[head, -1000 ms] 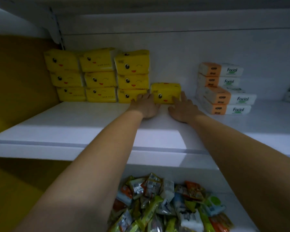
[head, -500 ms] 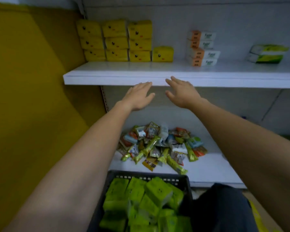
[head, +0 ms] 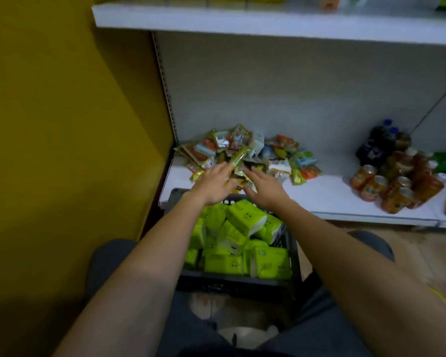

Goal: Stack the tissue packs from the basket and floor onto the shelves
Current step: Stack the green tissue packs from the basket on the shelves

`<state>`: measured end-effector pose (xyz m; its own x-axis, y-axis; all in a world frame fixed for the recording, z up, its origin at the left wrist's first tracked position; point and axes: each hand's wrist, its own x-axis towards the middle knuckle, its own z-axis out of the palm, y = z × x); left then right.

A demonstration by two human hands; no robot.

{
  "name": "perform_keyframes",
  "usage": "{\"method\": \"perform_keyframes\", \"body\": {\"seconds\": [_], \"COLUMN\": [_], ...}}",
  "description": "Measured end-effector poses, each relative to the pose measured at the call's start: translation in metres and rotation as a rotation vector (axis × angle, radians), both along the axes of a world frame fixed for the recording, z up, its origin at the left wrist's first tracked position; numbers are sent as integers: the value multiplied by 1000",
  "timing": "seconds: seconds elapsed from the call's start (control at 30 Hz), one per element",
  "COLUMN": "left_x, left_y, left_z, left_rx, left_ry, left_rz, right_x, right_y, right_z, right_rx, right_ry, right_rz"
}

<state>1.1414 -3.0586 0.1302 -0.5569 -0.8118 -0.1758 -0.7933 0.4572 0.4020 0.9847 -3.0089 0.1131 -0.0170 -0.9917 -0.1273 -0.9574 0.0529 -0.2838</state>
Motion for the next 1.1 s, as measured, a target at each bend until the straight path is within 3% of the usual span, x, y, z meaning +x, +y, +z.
{"method": "perform_keyframes", "body": {"seconds": [0.43,0.67,0.87,1.1], "left_x": [-31,-68,-64,-41], "left_y": [-7,-48,-32,2], "left_z": [-151,-213,-212,-144], "left_rx": [384,470,576,523], "left_ry": [-102,-76,249,528], "left_rz": [112,228,401,488], "right_x": [-22,-14,-2,3], "right_y": [17,3,12,24], "right_z": [-161,-213,-207,-135], "right_rx": [287,234,131,1], "right_ry": [-482,-706,-791,-664], "right_rz": [-423,-539,-631,-533]}}
